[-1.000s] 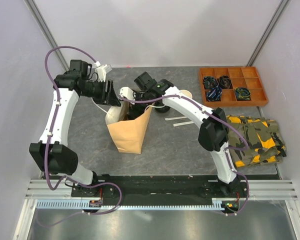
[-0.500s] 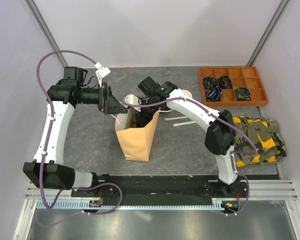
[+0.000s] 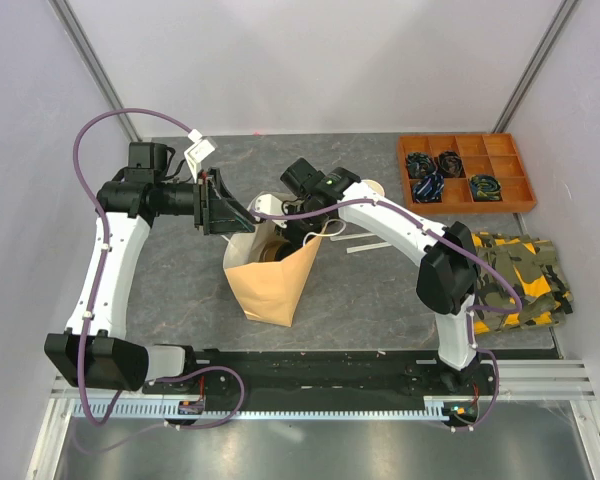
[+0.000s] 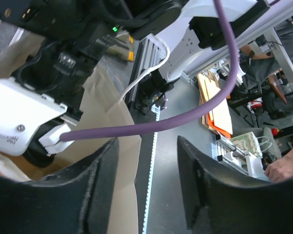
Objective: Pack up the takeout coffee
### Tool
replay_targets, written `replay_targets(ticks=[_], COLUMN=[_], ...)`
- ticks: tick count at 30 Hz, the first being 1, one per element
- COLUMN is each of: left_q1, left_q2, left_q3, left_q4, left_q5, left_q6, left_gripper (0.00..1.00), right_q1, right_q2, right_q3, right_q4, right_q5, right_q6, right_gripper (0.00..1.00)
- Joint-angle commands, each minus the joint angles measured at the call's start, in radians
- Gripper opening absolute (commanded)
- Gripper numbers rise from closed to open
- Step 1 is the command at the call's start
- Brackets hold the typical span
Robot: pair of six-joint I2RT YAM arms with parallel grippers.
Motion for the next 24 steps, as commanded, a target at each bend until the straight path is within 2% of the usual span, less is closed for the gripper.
replay_targets(ticks=[1, 3, 4, 6, 7, 8, 9, 10, 11, 15, 17, 18, 22, 24], left_q1=[0.000, 0.000, 0.000, 0.009, 0.015, 0.026, 0.053, 0.087, 0.103, 0.172, 0.182, 0.190, 0.192, 0.193], left_q2=[-0.052, -0.064, -0.070, -0.100, -0.113, -0.121, -0.125, -0.118, -0.108, -0.088, -0.096, -0.096, -0.107, -0.119], left_q3=[0.010, 0.014, 0.014, -0.006, -0.044, -0.067, -0.090, -0.111, -0.107, -0.069, -0.065, -0.064, -0.088, -0.117], left_q4=[0.160, 0.292, 0.354, 0.627, 0.739, 0.852, 1.087, 1.158, 1.198, 1.127, 1.056, 0.954, 0.837, 0.815], left_q5=[0.119, 0.100, 0.090, 0.056, 0.038, 0.006, -0.013, -0.028, -0.051, -0.102, -0.137, -0.146, -0.171, -0.180], left_q6=[-0.101, -0.186, -0.306, -0.472, -0.665, -0.765, -0.860, -0.997, -1.031, -1.007, -0.914, -0.874, -0.712, -0.676], left_gripper=[0.64, 0.66, 0.66, 0.67, 0.67, 0.67, 0.67, 0.67, 0.67, 0.66, 0.66, 0.66, 0.66, 0.66], right_q1=[0.006, 0.006, 0.006, 0.007, 0.007, 0.009, 0.009, 0.011, 0.012, 0.015, 0.014, 0.018, 0.026, 0.029], right_q2=[-0.029, -0.032, -0.032, -0.035, -0.038, -0.043, -0.049, -0.054, -0.058, -0.080, -0.092, -0.098, -0.136, -0.150], right_q3=[-0.029, -0.032, -0.033, -0.035, -0.038, -0.041, -0.046, -0.049, -0.050, -0.046, -0.038, -0.044, -0.073, -0.084], right_q4=[-0.015, -0.011, -0.008, -0.009, -0.011, -0.012, -0.017, -0.027, -0.037, -0.081, -0.130, -0.139, -0.193, -0.207], right_q5=[0.004, 0.002, 0.004, 0.004, 0.004, 0.001, -0.004, -0.005, -0.010, -0.025, -0.041, -0.050, -0.059, -0.059], right_q6=[0.007, 0.006, -0.002, -0.016, -0.030, -0.059, -0.085, -0.106, -0.160, -0.287, -0.353, -0.413, -0.562, -0.617], right_gripper=[0.19, 0.19, 0.19, 0.19, 0.18, 0.18, 0.18, 0.18, 0.17, 0.16, 0.16, 0.17, 0.17, 0.17])
